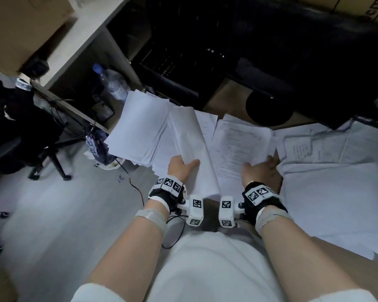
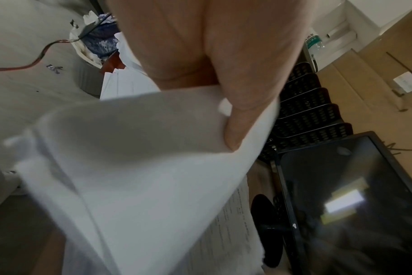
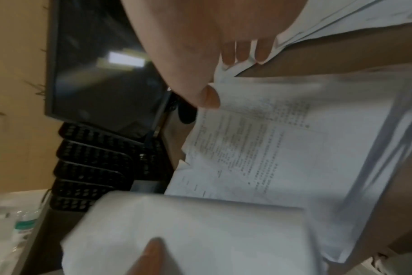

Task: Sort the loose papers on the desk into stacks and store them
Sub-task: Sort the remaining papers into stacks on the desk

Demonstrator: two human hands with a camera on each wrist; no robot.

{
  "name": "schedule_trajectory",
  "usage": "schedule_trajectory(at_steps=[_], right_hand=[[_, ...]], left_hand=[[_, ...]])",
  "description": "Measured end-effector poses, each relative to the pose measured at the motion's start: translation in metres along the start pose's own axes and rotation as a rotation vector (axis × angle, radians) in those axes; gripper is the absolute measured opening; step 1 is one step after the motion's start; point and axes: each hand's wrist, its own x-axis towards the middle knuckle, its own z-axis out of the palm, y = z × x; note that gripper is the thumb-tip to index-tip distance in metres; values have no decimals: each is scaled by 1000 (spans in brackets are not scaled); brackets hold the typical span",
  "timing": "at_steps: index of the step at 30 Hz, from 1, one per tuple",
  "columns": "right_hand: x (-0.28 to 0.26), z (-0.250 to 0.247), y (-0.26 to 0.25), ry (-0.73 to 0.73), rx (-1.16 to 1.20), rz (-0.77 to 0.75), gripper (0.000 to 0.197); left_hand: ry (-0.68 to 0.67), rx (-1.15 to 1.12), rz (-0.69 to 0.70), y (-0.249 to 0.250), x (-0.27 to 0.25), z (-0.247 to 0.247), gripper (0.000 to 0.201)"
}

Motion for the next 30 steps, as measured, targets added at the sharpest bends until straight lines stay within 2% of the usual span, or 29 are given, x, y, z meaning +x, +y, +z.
schedule_trajectory(at_steps=[4, 6, 7, 9, 11, 12, 14, 19, 24, 28, 30], right_hand=[[-7, 16, -35, -447, 349, -204, 48], [-11, 23, -48, -602, 409, -230, 47], [-14, 25, -53, -632, 421, -227, 47], [-18, 28, -59, -575, 409, -231, 38], [-16, 32, -63, -490, 424, -221, 27], [-14, 33, -66, -467, 445, -203, 24], [-13, 34, -73, -446, 491, -185, 22], [-12, 45, -92, -337, 525, -174, 22], [-25, 45, -110, -312, 578, -205, 20], [-46, 37, -120, -406, 569, -267, 27], [-51, 34, -121, -454, 524, -289, 37]], left_hand=[[0, 7, 14, 5, 9, -3, 41], [0, -3, 30, 12, 14, -6, 47], [-4, -13, 37, 17, 18, -8, 49], [-50, -63, 50, 25, 28, -11, 48], [-96, -108, 84, 35, 35, -17, 36], [-114, -135, 100, 39, 38, -20, 42], [-164, -184, 99, 43, 46, -26, 51], [-248, -263, 152, 49, 66, -41, 46], [-324, -304, 146, 56, 78, -52, 40], [-332, -224, 205, 54, 83, -54, 37], [-340, -135, 256, 51, 85, -53, 36]])
